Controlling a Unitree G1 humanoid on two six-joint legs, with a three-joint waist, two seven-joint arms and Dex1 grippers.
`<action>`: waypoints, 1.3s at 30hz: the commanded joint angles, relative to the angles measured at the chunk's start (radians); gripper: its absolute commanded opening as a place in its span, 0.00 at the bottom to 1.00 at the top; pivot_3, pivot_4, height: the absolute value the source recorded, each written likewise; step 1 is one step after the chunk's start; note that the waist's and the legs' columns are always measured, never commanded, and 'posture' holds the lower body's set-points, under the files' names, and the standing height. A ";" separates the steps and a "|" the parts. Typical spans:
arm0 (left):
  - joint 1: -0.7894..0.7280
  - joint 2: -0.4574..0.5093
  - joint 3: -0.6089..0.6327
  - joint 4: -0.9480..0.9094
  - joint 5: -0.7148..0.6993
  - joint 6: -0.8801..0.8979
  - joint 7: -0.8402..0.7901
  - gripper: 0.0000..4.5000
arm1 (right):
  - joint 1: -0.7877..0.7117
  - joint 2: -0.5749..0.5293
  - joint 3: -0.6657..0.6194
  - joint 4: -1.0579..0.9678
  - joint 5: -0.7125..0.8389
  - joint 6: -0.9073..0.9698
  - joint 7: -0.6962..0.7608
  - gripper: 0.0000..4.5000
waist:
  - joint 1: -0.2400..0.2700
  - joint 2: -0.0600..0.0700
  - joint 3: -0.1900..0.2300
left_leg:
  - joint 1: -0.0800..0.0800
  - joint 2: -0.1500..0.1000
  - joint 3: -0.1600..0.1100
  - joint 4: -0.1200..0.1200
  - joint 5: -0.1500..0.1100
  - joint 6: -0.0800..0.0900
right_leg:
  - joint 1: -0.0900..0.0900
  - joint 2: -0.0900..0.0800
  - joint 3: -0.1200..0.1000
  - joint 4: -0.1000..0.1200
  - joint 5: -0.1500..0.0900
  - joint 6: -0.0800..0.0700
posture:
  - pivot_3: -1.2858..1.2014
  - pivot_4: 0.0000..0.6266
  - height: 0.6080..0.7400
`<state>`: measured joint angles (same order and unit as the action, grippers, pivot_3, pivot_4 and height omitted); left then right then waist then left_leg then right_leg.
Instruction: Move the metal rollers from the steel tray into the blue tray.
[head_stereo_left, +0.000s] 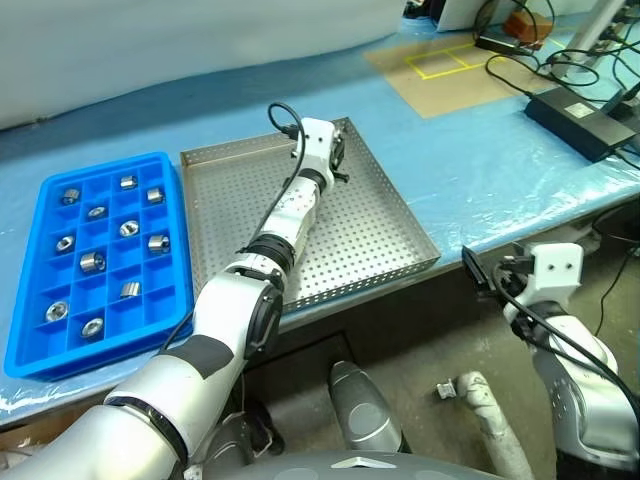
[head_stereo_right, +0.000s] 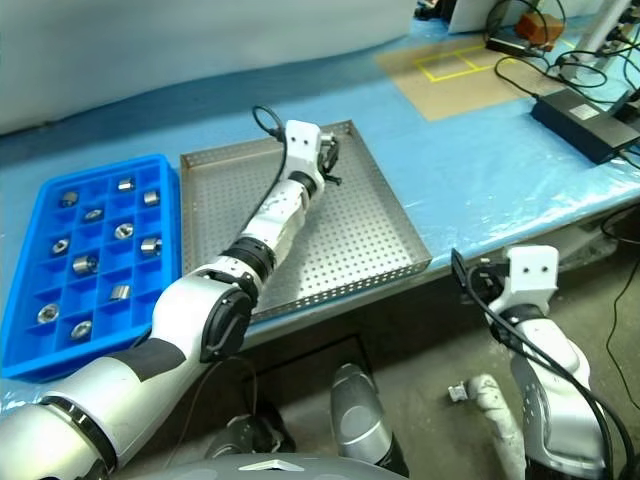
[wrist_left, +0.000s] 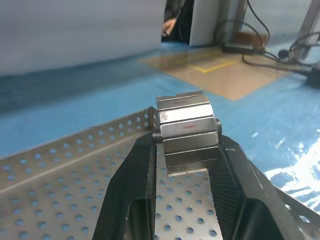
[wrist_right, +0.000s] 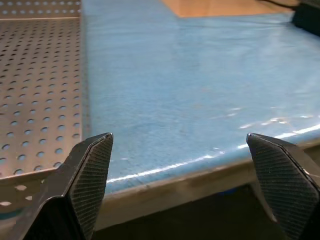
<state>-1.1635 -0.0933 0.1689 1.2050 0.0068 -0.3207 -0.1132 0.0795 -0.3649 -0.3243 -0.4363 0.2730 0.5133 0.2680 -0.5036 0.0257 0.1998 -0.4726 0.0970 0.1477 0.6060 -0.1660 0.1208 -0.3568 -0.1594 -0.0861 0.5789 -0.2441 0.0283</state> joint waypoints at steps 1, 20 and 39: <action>0.073 0.025 -0.015 -0.187 -0.051 -0.030 -0.118 0.24 | -0.104 -0.020 0.067 0.093 -0.007 -0.047 0.053 1.00 | 0.030 -0.001 0.000 | 0.000 0.000 0.000 0.002 0.000 0.000 | 0.000 0.000 0.000 0.003 0.000 0.000 | 0.41 0.24 1.00; 0.497 0.406 -0.184 -1.262 -0.369 0.792 -0.585 0.24 | -0.492 -0.096 0.164 0.356 0.077 -0.122 0.351 1.00 | 0.545 0.002 0.002 | 0.001 0.005 0.004 0.006 0.013 -0.009 | -0.016 0.001 0.007 0.041 -0.003 -0.011 | 0.53 0.24 1.00; 0.593 0.676 -0.325 -1.231 -0.321 0.918 -0.833 0.24 | -0.402 -0.107 0.150 0.362 0.046 -0.162 0.297 1.00 | 0.571 0.002 0.001 | 0.001 0.020 0.006 -0.025 0.035 -0.035 | -0.035 0.017 0.009 0.043 -0.002 -0.019 | 0.51 0.24 1.00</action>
<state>-0.5744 0.5582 -0.1617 0.0097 -0.3235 0.5975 -0.9259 -0.3287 -0.4625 -0.1465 -0.0355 0.3171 0.3758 0.5714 0.0674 0.0281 0.2007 -0.4709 0.1180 0.1535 0.5801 -0.1291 0.0844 -0.3924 -0.1420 -0.0775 0.6220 -0.2455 0.0079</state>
